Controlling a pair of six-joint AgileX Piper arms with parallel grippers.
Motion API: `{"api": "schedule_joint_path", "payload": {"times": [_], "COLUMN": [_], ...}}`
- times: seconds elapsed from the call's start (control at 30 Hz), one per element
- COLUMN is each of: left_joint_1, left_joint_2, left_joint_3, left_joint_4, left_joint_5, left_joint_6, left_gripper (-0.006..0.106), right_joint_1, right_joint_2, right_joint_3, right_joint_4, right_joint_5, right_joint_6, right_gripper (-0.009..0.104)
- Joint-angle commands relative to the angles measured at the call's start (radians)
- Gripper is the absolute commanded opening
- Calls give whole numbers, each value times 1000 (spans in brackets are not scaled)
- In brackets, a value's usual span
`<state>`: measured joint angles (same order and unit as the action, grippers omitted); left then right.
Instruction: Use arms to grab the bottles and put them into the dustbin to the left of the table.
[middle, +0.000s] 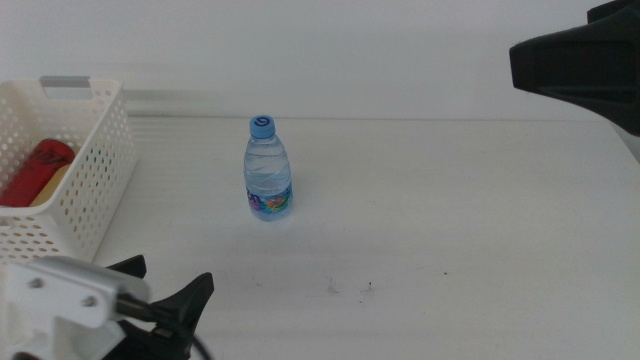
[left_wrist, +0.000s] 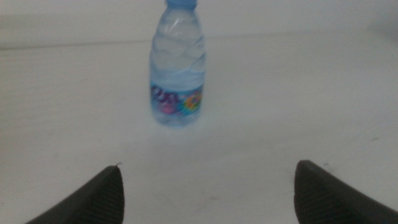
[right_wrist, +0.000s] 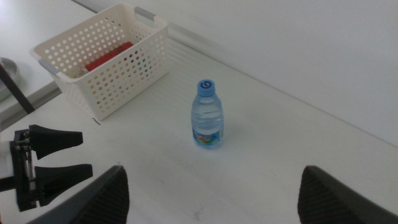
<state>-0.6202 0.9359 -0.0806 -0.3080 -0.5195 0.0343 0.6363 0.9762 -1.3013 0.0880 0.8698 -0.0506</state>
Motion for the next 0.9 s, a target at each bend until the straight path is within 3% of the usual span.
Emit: {"api": "schedule_joint_path", "payload": {"times": [0.0,0.3,0.53,0.87], "left_joint_1": [-7,-4,66,148], "left_joint_2": [80,468,841,1067], "left_joint_3": [6,-56,-268,-562], "left_joint_4": [-33,-30,40,180], "left_joint_5": [-106,-526,-692,-590], "left_joint_6": [52,40,-34,-43], "left_gripper": [94,94,94,94], "right_joint_1": [3,3,3,3], "right_joint_2": [-3,-3,-3,-3], "right_joint_3": [-8,-8,-8,-8], "right_joint_4": [-3,-5,-5,-5], "right_joint_5": [-10,-10,-10,-10], "right_joint_6": [-9,-9,-9,-9], "right_gripper": [91,91,91,91]}}
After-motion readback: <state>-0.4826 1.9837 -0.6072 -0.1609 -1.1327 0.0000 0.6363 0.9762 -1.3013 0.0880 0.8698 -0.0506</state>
